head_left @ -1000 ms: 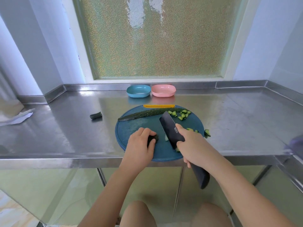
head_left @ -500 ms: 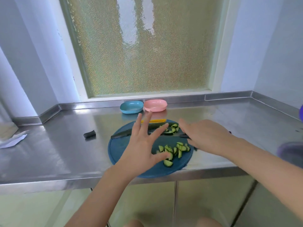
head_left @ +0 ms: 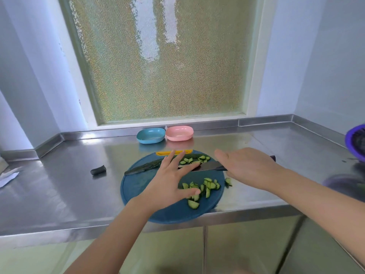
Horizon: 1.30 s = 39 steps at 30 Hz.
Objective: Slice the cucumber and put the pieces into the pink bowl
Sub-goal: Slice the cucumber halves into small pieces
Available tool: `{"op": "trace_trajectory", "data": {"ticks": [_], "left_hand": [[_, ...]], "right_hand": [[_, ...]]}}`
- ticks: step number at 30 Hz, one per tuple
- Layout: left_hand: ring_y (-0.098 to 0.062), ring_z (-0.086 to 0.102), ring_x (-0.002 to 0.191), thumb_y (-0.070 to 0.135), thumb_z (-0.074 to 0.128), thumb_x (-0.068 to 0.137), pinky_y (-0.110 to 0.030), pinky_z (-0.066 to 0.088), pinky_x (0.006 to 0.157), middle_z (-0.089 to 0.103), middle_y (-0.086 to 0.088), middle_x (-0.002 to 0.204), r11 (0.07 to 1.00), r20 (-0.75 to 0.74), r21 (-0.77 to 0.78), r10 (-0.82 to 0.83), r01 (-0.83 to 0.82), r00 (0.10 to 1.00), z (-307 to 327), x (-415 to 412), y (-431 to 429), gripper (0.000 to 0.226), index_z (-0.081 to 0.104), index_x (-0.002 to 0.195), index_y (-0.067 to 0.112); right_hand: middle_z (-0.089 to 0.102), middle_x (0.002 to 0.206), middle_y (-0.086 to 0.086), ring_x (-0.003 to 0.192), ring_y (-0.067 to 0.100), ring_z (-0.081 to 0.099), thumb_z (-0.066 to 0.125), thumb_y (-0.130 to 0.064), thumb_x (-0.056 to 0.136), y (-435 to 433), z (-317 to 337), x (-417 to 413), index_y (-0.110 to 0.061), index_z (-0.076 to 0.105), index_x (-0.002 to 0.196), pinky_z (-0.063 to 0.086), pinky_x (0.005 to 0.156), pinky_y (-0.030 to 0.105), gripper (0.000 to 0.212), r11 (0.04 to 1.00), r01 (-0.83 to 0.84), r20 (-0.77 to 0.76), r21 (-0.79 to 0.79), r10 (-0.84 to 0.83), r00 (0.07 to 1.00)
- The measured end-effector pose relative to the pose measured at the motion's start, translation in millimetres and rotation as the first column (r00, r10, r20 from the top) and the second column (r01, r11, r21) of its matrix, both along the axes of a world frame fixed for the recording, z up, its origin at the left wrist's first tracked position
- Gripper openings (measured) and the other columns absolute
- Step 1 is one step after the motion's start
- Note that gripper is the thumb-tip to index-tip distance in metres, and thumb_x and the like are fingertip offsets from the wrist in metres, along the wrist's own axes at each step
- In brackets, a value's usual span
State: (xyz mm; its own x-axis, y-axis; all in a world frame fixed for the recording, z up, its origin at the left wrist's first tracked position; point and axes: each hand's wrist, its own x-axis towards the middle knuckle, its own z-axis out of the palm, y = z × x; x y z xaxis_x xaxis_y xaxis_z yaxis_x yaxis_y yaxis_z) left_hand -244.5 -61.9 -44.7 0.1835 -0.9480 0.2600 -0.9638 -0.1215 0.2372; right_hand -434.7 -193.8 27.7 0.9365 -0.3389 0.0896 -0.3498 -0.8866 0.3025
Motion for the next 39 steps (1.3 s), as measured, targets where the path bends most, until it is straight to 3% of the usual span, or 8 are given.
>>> {"op": "trace_trajectory", "data": {"ticks": [8, 12, 14, 18, 22, 25, 30, 39], "left_hand": [[-0.016, -0.006, 0.145, 0.1, 0.022, 0.046, -0.039, 0.002, 0.116, 0.005, 0.001, 0.158, 0.981, -0.211, 0.091, 0.186, -0.17, 0.96, 4.8, 31.1, -4.1, 0.122, 0.027, 0.146, 0.031], [-0.017, 0.011, 0.142, 0.095, 0.036, 0.044, -0.036, 0.011, 0.117, 0.017, 0.0, 0.154, 0.991, -0.125, 0.005, 0.132, -0.132, 0.983, 14.6, 15.0, 3.9, 0.128, 0.018, 0.148, 0.022], [-0.018, 0.005, 0.143, 0.099, 0.03, 0.038, -0.038, 0.006, 0.117, 0.01, 0.001, 0.156, 0.987, -0.03, 0.131, 0.097, -0.093, 0.995, 12.3, 5.7, 10.1, 0.136, 0.01, 0.149, 0.022], [-0.021, 0.009, 0.143, 0.102, 0.024, 0.024, -0.04, 0.006, 0.117, 0.013, 0.001, 0.156, 0.936, 0.002, 0.318, 0.157, -0.149, 0.988, 12.0, 19.5, 25.4, 0.146, 0.013, 0.149, 0.026], [-0.012, 0.038, 0.128, 0.058, 0.074, 0.065, -0.024, 0.028, 0.103, 0.043, 0.01, 0.139, 0.945, -0.211, 0.284, 0.227, -0.162, 0.951, 13.3, 39.6, 39.9, 0.071, 0.05, 0.127, 0.032], [-0.006, 0.049, 0.109, 0.04, 0.077, 0.072, -0.021, 0.035, 0.092, 0.055, 0.016, 0.116, 0.967, -0.316, 0.173, 0.232, -0.184, 0.92, 1.8, 45.7, 43.1, 0.03, 0.062, 0.097, 0.032], [0.002, 0.049, 0.089, 0.041, 0.073, 0.076, -0.008, 0.033, 0.071, 0.057, 0.021, 0.097, 0.951, -0.389, 0.062, 0.303, -0.304, 0.87, -8.9, 54.6, 46.3, 0.018, 0.063, 0.09, 0.034], [0.001, 0.056, 0.092, 0.04, 0.071, 0.078, -0.014, 0.042, 0.078, 0.062, 0.017, 0.099, 0.934, -0.471, -0.075, 0.276, -0.35, 0.838, -32.3, 50.6, 52.2, 0.021, 0.069, 0.095, 0.029]], "right_hand": [[0.055, 0.076, 0.0, 0.057, 0.016, 0.047, 0.046, -0.026, 0.097, -19.6, -1.1, -17.5, -0.022, 0.019, 0.092, 0.035, 0.049, 0.029, 0.028, 1.0, 0.007, 0.062, -0.028, -0.005, 0.998], [0.05, 0.065, -0.003, 0.055, 0.014, 0.046, 0.059, -0.024, 0.09, -39.3, -3.1, -25.3, -0.024, 0.03, 0.079, 0.032, 0.049, 0.028, 0.03, 0.945, 0.111, 0.287, 0.309, -0.204, 0.936], [0.058, 0.065, -0.003, 0.054, 0.014, 0.052, 0.063, -0.023, 0.088, -48.1, -3.3, -29.9, -0.024, 0.04, 0.083, 0.037, 0.049, 0.026, 0.024, 0.843, 0.075, 0.345, 0.532, -0.298, 0.89], [0.063, 0.058, -0.005, 0.046, 0.006, 0.053, 0.063, -0.027, 0.091, -54.9, 6.2, -39.8, -0.018, 0.059, 0.083, 0.045, 0.054, 0.017, 0.013, 0.651, 0.022, 0.154, 0.759, -0.212, 0.965], [0.066, 0.071, -0.009, 0.067, 0.004, 0.059, 0.066, -0.024, 0.089, -55.9, 3.5, -37.0, -0.02, 0.068, 0.087, 0.046, 0.071, 0.021, 0.005, 0.614, 0.062, -0.044, 0.787, -0.045, 0.998], [0.061, 0.067, -0.014, 0.066, 0.002, 0.054, 0.067, -0.021, 0.087, -52.8, -7.8, -26.3, -0.02, 0.067, 0.081, 0.04, 0.067, 0.016, 0.006, 0.621, 0.082, -0.104, 0.78, 0.0, 0.995], [0.053, 0.06, -0.015, 0.058, 0.001, 0.045, 0.066, -0.018, 0.087, -53.0, -22.5, -9.8, -0.024, 0.064, 0.073, 0.032, 0.057, 0.014, 0.016, 0.652, 0.07, -0.098, 0.755, 0.006, 0.995], [0.053, 0.069, -0.006, 0.061, 0.006, 0.044, 0.059, -0.025, 0.093, -68.6, -29.2, 3.0, -0.014, 0.061, 0.085, 0.032, 0.06, 0.022, 0.015, 0.729, 0.122, -0.196, 0.674, 0.018, 0.98]]}}
